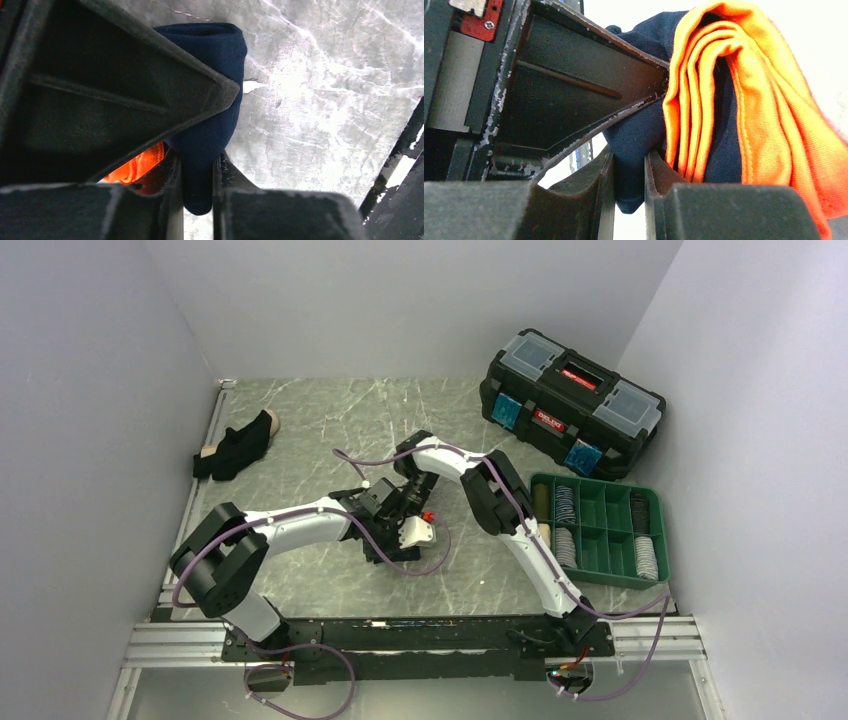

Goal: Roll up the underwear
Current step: Roll the underwear to the center of the board.

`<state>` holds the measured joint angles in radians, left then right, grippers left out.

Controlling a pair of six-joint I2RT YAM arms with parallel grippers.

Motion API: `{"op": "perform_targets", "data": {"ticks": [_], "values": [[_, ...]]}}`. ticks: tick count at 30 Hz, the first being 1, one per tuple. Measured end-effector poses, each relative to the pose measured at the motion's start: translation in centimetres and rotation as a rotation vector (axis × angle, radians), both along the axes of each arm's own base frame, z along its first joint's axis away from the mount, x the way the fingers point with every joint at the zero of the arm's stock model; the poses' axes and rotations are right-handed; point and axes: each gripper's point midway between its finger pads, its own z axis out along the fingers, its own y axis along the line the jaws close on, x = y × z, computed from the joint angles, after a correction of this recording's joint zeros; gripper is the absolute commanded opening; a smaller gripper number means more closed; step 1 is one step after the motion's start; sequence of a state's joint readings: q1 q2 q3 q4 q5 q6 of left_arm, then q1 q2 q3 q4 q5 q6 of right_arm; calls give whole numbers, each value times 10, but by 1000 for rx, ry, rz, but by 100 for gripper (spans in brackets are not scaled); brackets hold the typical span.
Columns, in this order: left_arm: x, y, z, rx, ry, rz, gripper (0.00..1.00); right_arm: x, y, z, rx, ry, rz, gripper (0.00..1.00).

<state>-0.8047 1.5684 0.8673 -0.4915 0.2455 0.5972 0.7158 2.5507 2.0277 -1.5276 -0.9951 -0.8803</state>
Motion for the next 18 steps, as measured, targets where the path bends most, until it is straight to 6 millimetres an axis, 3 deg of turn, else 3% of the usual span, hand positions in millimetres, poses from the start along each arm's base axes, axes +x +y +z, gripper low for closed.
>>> {"op": "perform_targets", "data": {"ticks": [1,4,7,13,18], "values": [[0,0,0,1,2,2,0,0,0,0,-2,1,-2,23],[-1,1,0,3,7,3,0,-1,-1,1,-9,4,-12,40],[-1,0,0,4,5,-6,0,-1,-2,5,-13,-12,-16,47],[-2,0,0,1,-2,-32,0,11,-12,11,-11,-105,-27,56],[-1,-1,-1,-2,-4,-41,0,20,-28,14,-36,-163,-36,57]]}}
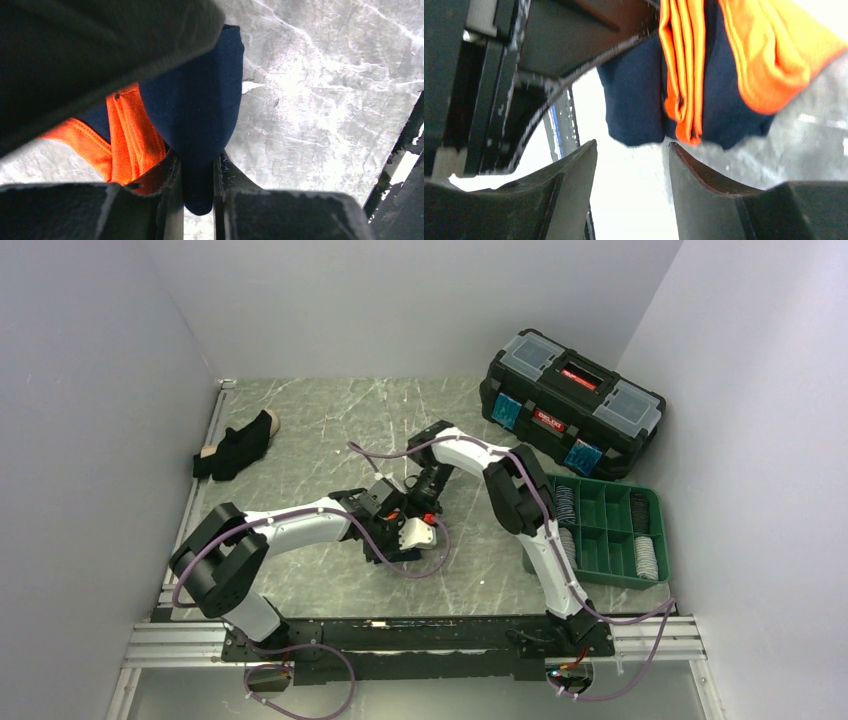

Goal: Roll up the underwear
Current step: Roll the underwear to the center of the board.

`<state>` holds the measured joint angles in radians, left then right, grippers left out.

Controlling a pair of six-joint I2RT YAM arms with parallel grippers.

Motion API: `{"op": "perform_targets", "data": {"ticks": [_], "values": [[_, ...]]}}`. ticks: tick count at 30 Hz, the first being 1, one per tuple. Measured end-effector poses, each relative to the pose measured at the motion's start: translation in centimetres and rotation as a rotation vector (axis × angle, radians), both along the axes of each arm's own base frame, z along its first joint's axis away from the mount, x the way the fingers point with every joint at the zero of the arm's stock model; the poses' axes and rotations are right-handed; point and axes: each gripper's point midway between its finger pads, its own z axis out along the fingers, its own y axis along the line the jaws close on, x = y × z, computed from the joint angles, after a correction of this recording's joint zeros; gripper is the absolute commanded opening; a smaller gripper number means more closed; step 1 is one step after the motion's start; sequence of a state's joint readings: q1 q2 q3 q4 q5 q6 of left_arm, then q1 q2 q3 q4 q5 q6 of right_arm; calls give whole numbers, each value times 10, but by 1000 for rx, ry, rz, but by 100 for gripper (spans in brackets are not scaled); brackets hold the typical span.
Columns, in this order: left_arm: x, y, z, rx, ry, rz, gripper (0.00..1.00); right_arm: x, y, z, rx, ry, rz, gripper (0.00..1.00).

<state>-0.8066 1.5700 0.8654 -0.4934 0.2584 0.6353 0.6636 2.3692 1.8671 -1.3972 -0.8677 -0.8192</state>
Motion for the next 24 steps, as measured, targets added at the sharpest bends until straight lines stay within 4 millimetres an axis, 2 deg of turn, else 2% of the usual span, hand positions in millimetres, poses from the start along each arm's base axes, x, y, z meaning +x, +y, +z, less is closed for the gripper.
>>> {"op": "perform_targets", "data": {"ticks": [6,9,18,24], "values": [[1,1,0,-19,23,8,0,9,-27,11,-20,-45,-50,56],[3,3,1,-46,88,25,0,14,-42,20,-20,-81,-99,56],[10,6,5,-144,446,94,0,48,-71,53,18,-303,-306,56],[14,9,6,-217,728,159,0,55,-72,70,73,-435,-372,57]]}}
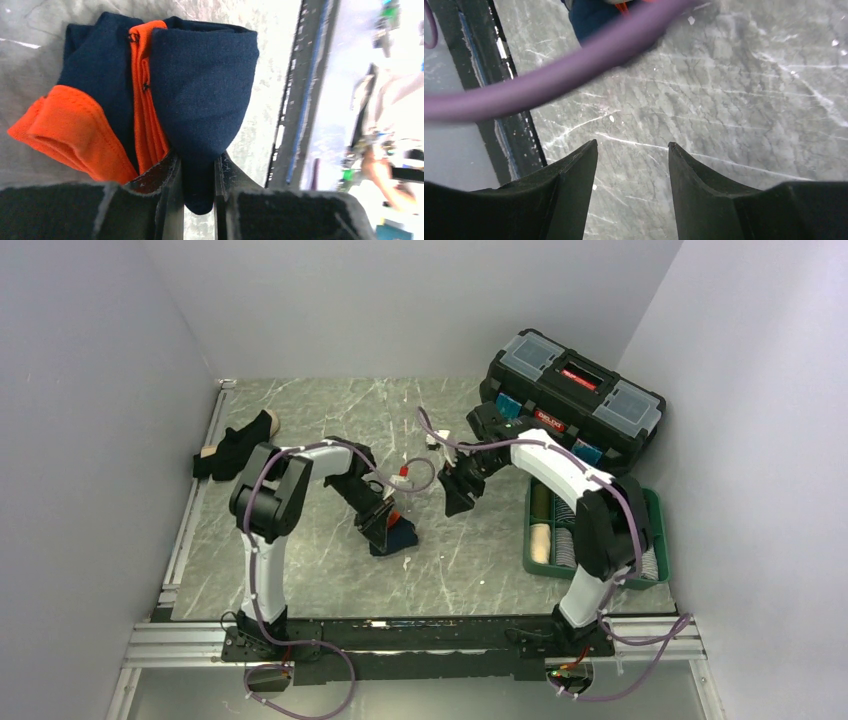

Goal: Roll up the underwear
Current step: Roll the underwear to the center of the board.

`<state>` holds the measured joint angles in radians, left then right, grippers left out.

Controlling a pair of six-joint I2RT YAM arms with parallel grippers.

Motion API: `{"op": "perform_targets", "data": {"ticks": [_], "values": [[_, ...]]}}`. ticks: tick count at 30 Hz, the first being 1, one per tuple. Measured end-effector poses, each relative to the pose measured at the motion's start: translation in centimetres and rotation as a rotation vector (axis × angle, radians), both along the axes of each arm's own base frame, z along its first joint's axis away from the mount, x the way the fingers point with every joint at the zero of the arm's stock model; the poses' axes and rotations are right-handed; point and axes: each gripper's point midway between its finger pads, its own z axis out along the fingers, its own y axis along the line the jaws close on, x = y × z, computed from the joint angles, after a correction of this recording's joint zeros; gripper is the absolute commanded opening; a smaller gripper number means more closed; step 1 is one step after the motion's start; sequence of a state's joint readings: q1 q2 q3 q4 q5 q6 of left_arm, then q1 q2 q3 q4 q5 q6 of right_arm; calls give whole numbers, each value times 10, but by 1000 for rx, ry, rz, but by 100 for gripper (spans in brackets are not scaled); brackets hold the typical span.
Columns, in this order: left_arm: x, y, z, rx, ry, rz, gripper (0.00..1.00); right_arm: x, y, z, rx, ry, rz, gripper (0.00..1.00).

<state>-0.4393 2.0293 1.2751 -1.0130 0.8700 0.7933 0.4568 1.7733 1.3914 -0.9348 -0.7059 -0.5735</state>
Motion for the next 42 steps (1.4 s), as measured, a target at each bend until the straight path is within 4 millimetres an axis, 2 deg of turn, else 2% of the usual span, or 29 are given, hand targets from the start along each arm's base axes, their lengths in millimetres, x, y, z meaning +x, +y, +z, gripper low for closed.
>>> {"op": "perform_targets", "data": {"ticks": [3,6,14,22,32,35,42], "values": [[1,2,0,-31,136,40,0,-4,6,8,17,-83,20,58],[0,4,1,-50,255,79,0,-15,23,12,9,-173,90,59],[-4,8,1,-35,341,101,0,-46,74,-8,-73,-351,317,64],[-4,9,1,-21,363,102,0,-48,93,-45,-187,-431,454,66],[-4,9,1,-11,389,103,0,-49,110,-65,-244,-526,539,65],[-4,9,1,-8,400,104,0,-47,114,-75,-262,-545,551,59],[-4,9,1,2,421,106,3,-38,121,-85,-274,-564,542,19]]}}
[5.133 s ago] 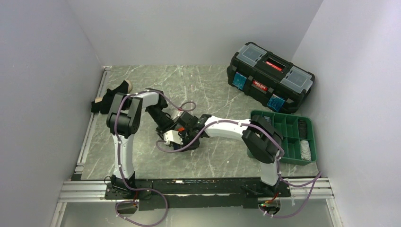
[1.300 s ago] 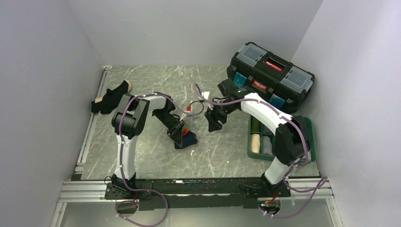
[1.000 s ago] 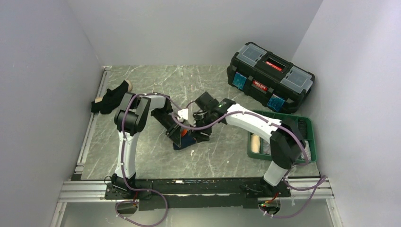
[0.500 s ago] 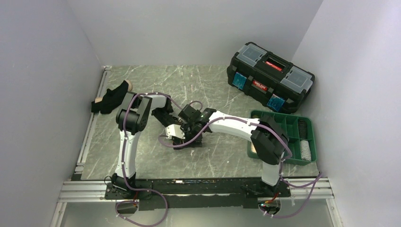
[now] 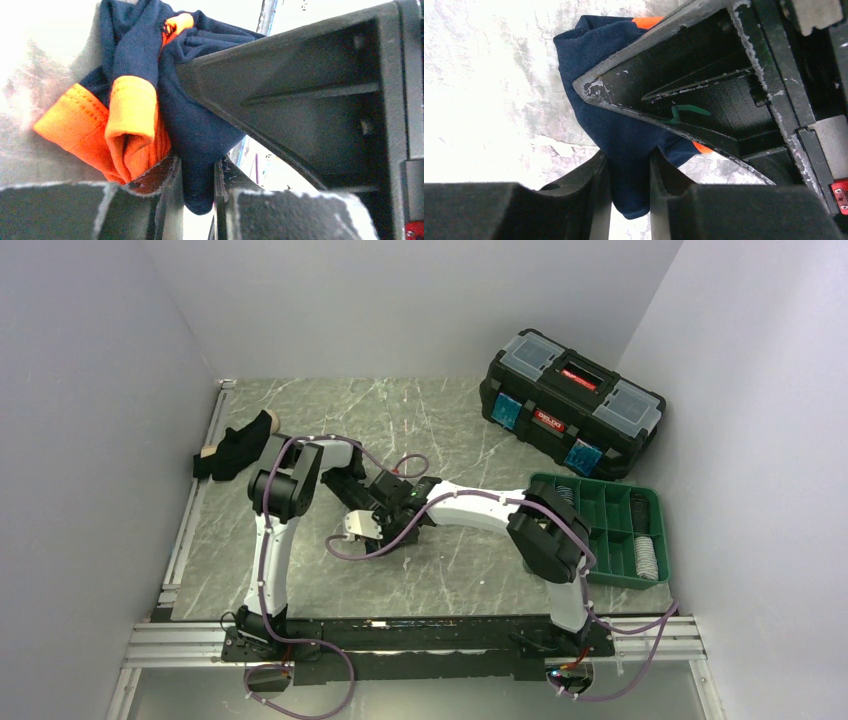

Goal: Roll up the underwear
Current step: Roll the underwear to the center of the board.

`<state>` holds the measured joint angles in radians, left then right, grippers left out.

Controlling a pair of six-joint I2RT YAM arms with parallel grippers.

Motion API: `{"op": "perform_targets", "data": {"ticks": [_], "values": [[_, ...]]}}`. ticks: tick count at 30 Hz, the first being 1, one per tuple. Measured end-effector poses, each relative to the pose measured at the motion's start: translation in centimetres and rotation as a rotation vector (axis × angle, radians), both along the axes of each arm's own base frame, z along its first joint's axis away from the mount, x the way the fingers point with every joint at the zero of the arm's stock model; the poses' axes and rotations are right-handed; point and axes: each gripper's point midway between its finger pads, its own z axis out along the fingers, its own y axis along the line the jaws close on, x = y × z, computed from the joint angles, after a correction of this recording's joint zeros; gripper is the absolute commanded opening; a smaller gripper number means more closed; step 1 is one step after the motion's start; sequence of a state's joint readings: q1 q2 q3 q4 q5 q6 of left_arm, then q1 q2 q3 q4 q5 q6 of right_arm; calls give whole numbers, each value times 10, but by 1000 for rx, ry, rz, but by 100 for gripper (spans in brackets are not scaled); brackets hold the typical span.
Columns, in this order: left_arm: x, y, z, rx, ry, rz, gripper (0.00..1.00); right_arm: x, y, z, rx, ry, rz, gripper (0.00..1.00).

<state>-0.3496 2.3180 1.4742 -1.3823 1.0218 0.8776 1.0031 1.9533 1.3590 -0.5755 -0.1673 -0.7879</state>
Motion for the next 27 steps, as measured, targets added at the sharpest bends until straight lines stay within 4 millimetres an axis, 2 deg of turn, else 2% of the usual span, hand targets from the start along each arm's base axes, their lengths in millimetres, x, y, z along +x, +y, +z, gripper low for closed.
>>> {"op": "perform_targets", "data": {"ticks": [4,9,16,27], "values": [[0,1,0,11,7,3,17,-3,0,1,-10,22,-9,0],[-2,7,1,45,-23,0,28,-11,1,0,-5,73,-12,0],[4,21,2,135,-107,-24,44,-20,5,-1,30,136,-22,0],[9,45,4,196,-130,0,51,-27,9,-2,46,220,-36,0]]}}
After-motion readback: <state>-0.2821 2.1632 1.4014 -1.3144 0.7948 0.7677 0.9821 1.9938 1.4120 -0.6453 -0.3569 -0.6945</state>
